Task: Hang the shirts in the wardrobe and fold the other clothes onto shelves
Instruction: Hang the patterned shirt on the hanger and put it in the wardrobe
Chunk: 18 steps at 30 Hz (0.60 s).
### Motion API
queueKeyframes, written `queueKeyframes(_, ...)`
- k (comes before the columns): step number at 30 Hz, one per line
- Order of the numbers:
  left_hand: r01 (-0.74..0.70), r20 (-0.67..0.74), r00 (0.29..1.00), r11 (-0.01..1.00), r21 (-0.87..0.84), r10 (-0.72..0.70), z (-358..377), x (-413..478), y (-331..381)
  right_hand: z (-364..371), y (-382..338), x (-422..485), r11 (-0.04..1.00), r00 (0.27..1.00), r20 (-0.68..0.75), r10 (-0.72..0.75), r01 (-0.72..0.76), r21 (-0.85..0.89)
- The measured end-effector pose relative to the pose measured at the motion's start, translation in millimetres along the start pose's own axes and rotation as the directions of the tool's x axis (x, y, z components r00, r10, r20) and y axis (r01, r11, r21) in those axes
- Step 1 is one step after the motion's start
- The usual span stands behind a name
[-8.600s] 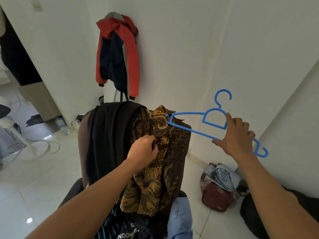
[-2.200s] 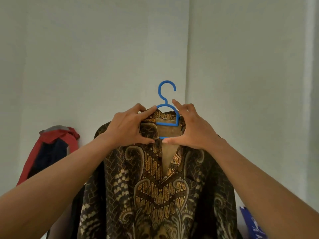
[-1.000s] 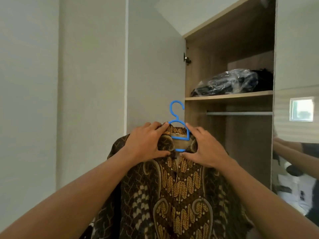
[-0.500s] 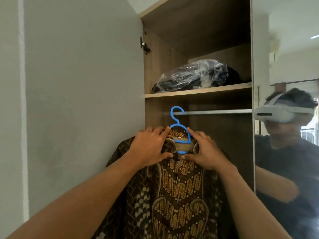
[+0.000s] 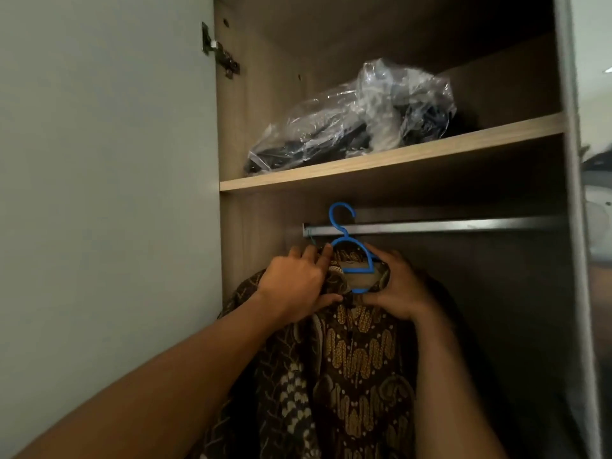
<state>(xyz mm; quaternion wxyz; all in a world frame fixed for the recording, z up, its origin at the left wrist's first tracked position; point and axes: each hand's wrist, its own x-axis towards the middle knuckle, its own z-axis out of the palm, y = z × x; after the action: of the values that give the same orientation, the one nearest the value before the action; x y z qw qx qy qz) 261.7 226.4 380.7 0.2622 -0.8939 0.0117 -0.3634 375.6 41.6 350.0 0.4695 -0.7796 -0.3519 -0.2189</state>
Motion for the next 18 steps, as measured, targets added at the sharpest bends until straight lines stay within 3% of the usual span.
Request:
queueKeyframes(9,-0.007,0.003,1.0,0.996,-0.087,0.007,41.0,38.8,28.3,-12.1,35.4,11.3,0.999,0.998,-0.042,-0.043,0.042,-0.027)
queueKeyframes(18,-0.003,-0.029,1.0,0.983,-0.182,-0.003,88.7,35.0,53.4,4.1,73.1,0.9,0.997,0.994,-0.113,0.003,-0.011,-0.077)
